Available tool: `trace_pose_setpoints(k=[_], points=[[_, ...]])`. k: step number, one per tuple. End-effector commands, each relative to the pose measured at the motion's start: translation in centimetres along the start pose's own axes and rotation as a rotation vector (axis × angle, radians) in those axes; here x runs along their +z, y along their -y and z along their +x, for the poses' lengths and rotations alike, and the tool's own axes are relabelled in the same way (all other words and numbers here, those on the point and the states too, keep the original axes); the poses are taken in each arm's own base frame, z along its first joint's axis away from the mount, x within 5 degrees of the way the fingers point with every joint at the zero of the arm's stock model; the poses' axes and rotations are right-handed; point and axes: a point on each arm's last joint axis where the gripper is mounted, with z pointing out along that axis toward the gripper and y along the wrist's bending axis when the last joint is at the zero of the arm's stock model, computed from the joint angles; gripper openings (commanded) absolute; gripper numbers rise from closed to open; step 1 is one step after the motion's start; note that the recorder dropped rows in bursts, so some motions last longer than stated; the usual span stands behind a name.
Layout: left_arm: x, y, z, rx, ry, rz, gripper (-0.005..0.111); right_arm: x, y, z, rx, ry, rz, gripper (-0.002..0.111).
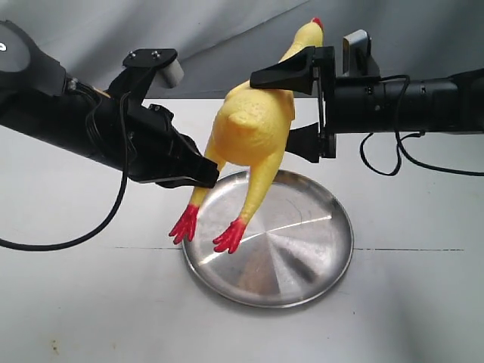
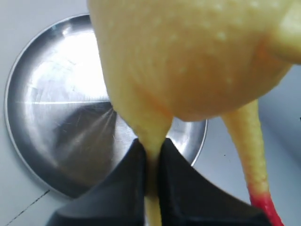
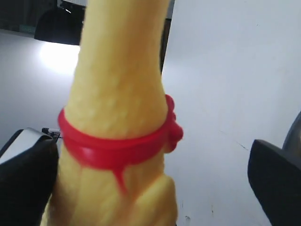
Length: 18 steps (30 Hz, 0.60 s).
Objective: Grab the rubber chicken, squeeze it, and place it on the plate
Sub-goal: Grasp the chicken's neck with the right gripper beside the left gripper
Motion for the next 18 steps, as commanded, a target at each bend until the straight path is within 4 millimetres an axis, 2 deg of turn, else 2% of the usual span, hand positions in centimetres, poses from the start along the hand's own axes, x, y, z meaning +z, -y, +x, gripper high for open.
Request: trace_pose_setpoints(k=[1, 5, 9, 13, 18], points=[[-0.9, -0.1, -1.0, 0.027, 0.055, -0.027, 0.000, 1.3, -0.8, 0.7, -0.027, -0.036, -0.026, 0.105], [-1.6, -1.7, -0.8, -0.015, 0.049, -0.046, 0.000, 1.8, -1.1, 1.0, -0.028, -0.043, -0.036, 0.105], [-1.9, -2.5, -0.8, -0.024, 0.052, -0.059, 0.000, 1.6, -1.9, 1.0, -0.043, -0.038, -0.043, 0.105], [-1.3, -2.8, -0.7, -0.025, 0.039, -0.047, 0.000, 1.3, -2.8, 1.0, -0.067, -0.034, -0.050, 0.105], [-0.2, -3.0, -0.7, -0.046, 0.038, -0.005, 0.000, 1.6, -3.1, 1.3, -0.075, -0.045, -0.051, 0.105]])
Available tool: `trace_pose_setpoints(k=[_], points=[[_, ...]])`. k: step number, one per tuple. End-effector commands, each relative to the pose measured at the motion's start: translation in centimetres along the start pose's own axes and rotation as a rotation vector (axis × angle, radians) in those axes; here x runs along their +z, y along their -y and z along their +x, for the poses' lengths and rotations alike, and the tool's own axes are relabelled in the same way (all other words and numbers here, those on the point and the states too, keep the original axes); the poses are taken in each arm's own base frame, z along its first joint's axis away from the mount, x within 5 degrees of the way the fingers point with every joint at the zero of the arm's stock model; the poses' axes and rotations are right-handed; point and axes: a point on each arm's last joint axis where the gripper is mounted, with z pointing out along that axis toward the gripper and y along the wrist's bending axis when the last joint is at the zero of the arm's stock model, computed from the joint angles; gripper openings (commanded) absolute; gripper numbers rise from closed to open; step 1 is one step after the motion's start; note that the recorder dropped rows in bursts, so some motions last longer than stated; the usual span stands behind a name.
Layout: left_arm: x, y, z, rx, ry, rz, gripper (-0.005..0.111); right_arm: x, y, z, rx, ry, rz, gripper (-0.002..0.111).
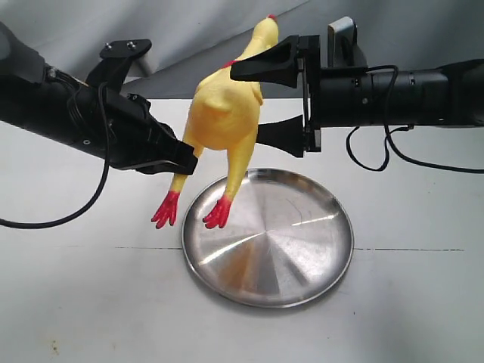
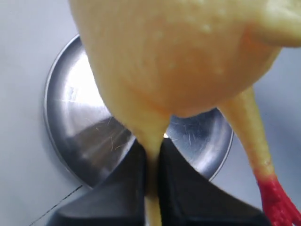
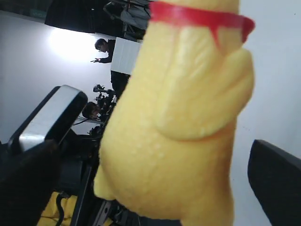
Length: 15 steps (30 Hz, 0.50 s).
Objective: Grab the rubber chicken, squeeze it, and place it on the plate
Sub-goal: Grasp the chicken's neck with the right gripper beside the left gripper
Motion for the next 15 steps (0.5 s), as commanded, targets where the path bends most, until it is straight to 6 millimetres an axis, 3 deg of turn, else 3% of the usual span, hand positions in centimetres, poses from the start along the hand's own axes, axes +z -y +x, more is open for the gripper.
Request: trace_pose_setpoints(k=[1, 15], points=[[0.52, -0.07, -0.44, -0.012, 0.024, 0.030, 0.000, 0.54, -0.77, 0.41, -0.032, -0.024, -0.015, 0.105], [0.62, 0.76, -0.26, -0.007, 0.004, 0.112, 0.000, 0.59, -0.37, 0.33, -0.023, -0.020, -0.015, 0.105]])
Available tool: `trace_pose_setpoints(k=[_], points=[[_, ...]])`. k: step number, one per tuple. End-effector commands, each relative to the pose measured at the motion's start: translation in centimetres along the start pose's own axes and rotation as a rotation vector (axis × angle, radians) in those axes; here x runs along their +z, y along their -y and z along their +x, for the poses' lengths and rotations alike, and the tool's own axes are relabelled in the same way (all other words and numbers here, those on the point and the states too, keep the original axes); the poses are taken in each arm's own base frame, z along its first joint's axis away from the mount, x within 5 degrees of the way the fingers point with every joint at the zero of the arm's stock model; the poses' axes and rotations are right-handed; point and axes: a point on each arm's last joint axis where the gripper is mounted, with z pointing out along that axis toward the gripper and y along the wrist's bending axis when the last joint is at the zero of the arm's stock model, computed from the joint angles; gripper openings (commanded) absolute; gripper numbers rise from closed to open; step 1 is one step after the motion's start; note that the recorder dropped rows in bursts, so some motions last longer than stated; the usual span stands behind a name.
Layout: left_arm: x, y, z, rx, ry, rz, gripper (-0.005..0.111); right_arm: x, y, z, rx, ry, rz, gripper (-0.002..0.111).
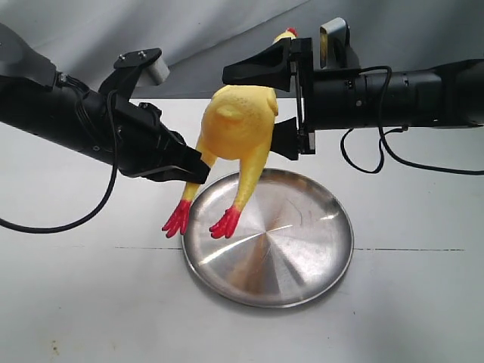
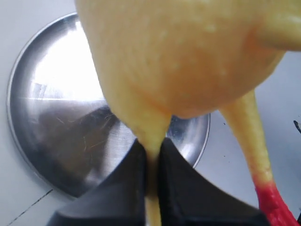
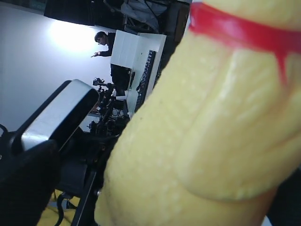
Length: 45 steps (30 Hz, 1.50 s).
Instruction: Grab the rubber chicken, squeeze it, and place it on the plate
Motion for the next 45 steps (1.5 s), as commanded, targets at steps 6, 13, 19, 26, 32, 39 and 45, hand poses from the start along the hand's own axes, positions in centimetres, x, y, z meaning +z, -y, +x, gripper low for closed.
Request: trace_pose_setpoints(k=[6, 13, 19, 26, 32, 39, 45], points=[[-0.1, 0.6, -0.3, 0.004, 0.007, 0.040, 0.000, -0.1, 0.0, -0.2, -0.013, 0.013, 0.000, 0.103], [-0.1, 0.6, -0.3, 0.002, 0.006, 0.042, 0.000, -0.7, 0.5, -0.9, -0.007, 0.071, 0.044, 0.095], [-0.1, 0.8, -0.3, -0.002, 0.007, 0.069, 0.000, -2.0, 0.7, -1.7, 0.009, 0.125, 0.034, 0.091], [0.6, 2.2, -0.2, 0.066, -0.001, 0.090, 0.000, -1.9, 0.6, -1.7, 0.026, 0.120, 0.027, 0.087], [0.6, 2.2, -0.3, 0.066, 0.003, 0.086, 0.000, -1.9, 0.8, -1.4, 0.023, 0.096, 0.044, 0.087], [0.6, 2.2, -0.3, 0.066, 0.003, 0.086, 0.000, -1.9, 1.0, -1.1, 0.007, 0.053, 0.071, 0.033], [0.6, 2.2, -0.3, 0.066, 0.006, 0.083, 0.000, -1.9, 1.1, -0.9, 0.002, 0.037, 0.084, 0.000]])
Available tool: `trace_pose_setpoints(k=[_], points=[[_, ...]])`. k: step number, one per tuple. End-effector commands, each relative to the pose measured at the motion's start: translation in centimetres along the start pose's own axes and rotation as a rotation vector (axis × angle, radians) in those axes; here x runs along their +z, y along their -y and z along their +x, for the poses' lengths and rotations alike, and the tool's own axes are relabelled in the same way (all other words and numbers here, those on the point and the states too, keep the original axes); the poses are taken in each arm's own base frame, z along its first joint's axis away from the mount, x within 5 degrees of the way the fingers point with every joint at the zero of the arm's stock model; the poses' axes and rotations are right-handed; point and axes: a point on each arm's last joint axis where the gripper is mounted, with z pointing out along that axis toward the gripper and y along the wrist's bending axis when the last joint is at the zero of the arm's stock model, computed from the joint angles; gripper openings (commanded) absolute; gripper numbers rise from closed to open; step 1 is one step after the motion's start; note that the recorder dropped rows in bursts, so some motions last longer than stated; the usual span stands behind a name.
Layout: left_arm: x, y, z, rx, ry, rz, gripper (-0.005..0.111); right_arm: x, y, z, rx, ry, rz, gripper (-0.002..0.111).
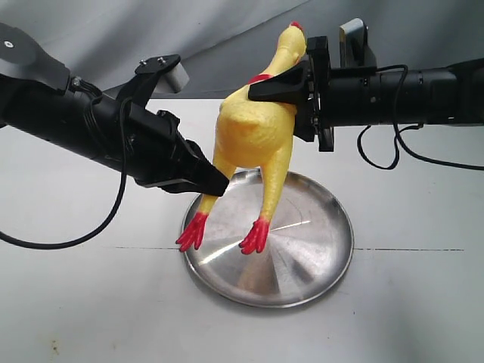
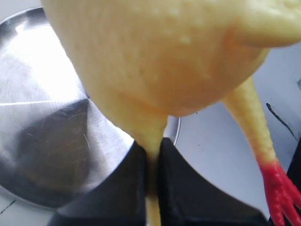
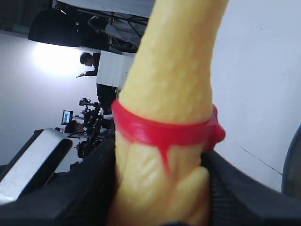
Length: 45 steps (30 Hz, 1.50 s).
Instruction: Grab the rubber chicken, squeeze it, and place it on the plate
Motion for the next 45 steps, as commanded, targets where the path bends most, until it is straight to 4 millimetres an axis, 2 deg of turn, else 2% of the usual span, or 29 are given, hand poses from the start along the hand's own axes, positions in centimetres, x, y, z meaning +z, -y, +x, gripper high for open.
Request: trace_pose_setpoints(k=[1, 10, 12, 15, 18, 20, 21, 27, 40, 42, 43, 45], points=[[-0.10, 0.25, -0.55, 0.008, 0.033, 0.000, 0.000, -0.08, 0.14, 0.15, -0.025, -0.026, 0.017, 0.000], [-0.10, 0.25, -0.55, 0.004, 0.033, 0.000, 0.000, -0.08, 0.10, 0.04, 0.016, -0.014, 0.013, 0.001], [-0.10, 0.25, -0.55, 0.004, 0.033, 0.000, 0.000, -0.08, 0.10, 0.04, 0.018, -0.014, 0.013, 0.009], [-0.10, 0.25, -0.55, 0.004, 0.033, 0.000, 0.000, -0.08, 0.08, 0.05, 0.016, -0.015, 0.011, 0.034], [-0.10, 0.24, -0.57, 0.004, 0.034, -0.001, 0.000, -0.08, 0.03, 0.07, 0.026, -0.017, 0.006, 0.075], [-0.10, 0.24, -0.57, 0.004, 0.034, -0.001, 0.000, -0.08, 0.03, 0.07, 0.068, -0.017, 0.006, 0.099], [-0.10, 0.22, -0.54, 0.007, 0.032, -0.003, 0.000, -0.08, 0.00, 0.10, 0.094, -0.020, 0.003, 0.105], [-0.10, 0.22, -0.54, 0.007, 0.032, -0.003, 0.000, -0.09, -0.41, 0.25, 0.119, -0.040, -0.041, 0.105], [-0.09, 0.19, -0.51, 0.011, 0.029, -0.006, 0.000, -0.11, -0.13, 0.64, 0.135, -0.080, -0.006, 0.102], [-0.09, 0.19, -0.51, 0.011, 0.029, -0.006, 0.000, -0.12, -0.02, 0.76, 0.134, -0.093, 0.007, 0.091], [-0.09, 0.19, -0.51, 0.011, 0.029, -0.006, 0.000, -0.12, 0.01, 0.78, 0.133, -0.096, 0.009, 0.079], [-0.09, 0.19, -0.51, 0.011, 0.029, -0.006, 0.000, -0.12, 0.01, 0.78, 0.130, -0.096, 0.009, 0.041]])
